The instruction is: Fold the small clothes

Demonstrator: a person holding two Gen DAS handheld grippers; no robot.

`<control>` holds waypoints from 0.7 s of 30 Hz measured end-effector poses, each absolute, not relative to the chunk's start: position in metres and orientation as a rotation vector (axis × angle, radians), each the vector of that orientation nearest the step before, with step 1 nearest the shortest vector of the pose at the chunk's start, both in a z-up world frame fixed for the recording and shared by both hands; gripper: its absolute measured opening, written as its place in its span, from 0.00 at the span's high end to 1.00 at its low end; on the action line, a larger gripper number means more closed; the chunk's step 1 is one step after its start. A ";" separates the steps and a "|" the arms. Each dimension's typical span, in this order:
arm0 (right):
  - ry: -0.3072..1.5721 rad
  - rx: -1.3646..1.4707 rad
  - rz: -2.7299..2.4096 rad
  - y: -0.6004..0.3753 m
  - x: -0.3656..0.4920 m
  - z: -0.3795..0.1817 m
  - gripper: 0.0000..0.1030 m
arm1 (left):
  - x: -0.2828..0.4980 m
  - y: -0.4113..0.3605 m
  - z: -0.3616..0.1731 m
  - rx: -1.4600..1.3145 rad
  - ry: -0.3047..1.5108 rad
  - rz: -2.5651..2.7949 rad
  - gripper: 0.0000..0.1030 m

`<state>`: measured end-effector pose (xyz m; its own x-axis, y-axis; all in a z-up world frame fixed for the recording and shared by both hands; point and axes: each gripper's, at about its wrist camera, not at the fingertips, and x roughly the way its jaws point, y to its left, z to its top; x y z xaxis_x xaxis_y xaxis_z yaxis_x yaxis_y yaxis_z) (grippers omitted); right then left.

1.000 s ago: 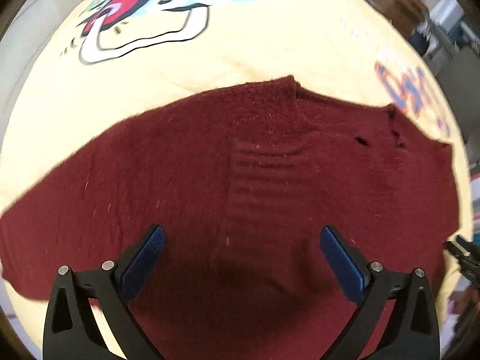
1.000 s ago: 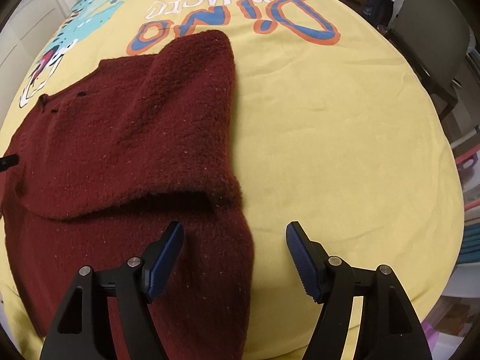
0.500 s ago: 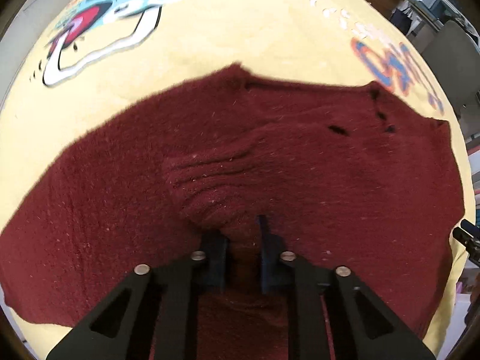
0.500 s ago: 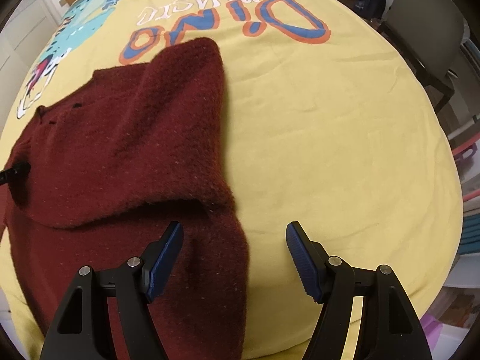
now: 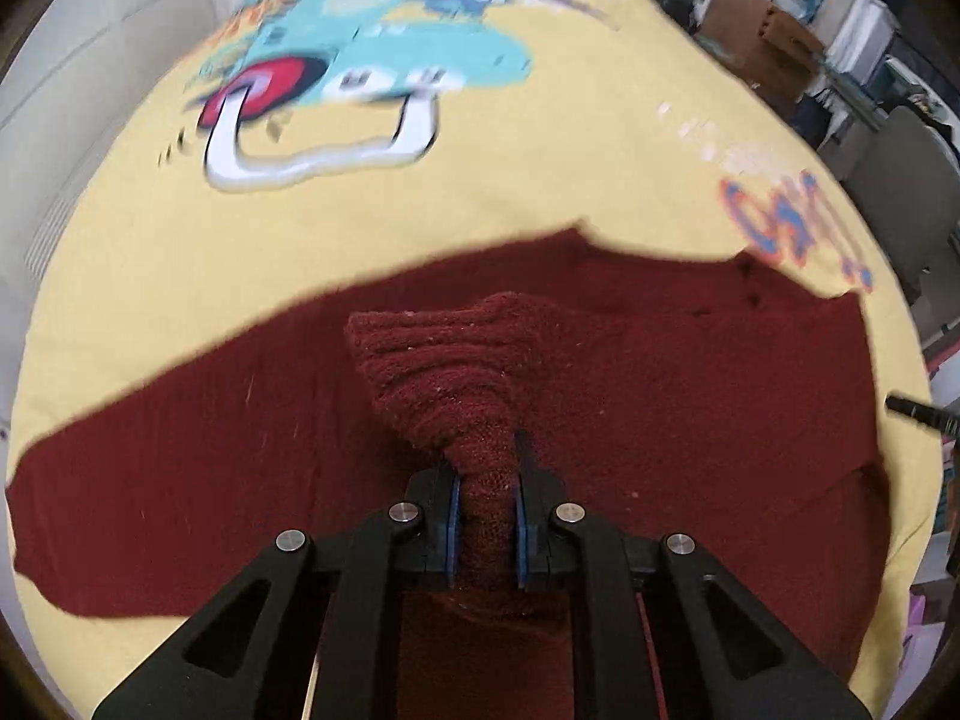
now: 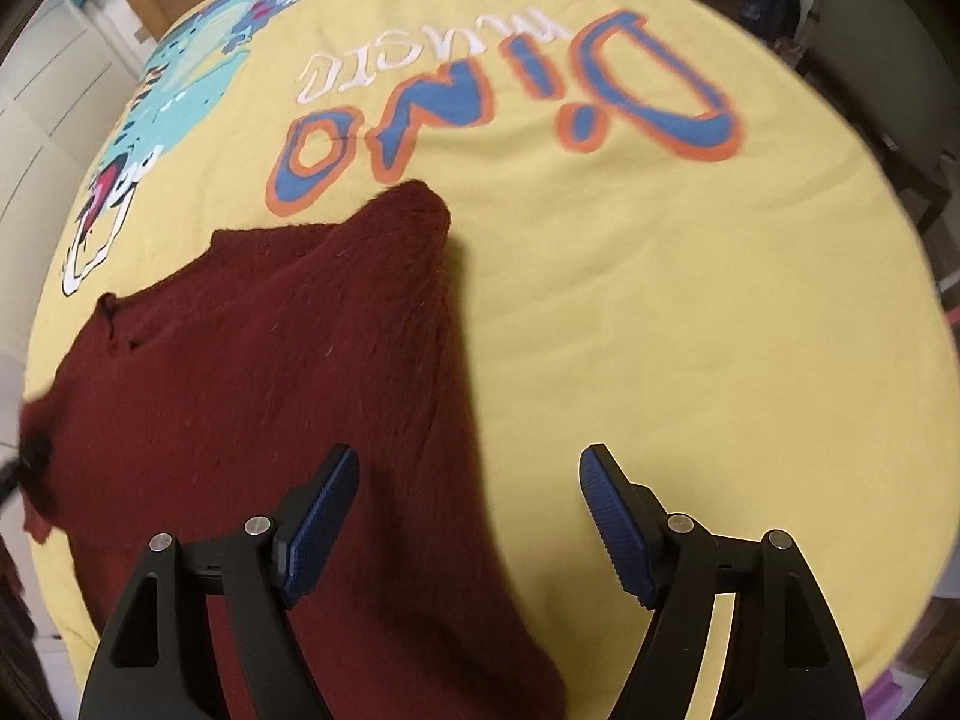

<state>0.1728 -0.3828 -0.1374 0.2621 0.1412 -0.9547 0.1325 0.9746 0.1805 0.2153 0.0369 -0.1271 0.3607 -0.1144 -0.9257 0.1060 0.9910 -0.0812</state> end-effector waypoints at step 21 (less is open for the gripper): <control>1.302 0.149 -0.017 -0.356 0.173 -0.160 0.83 | 0.212 0.059 -0.166 -0.005 1.250 -0.102 0.82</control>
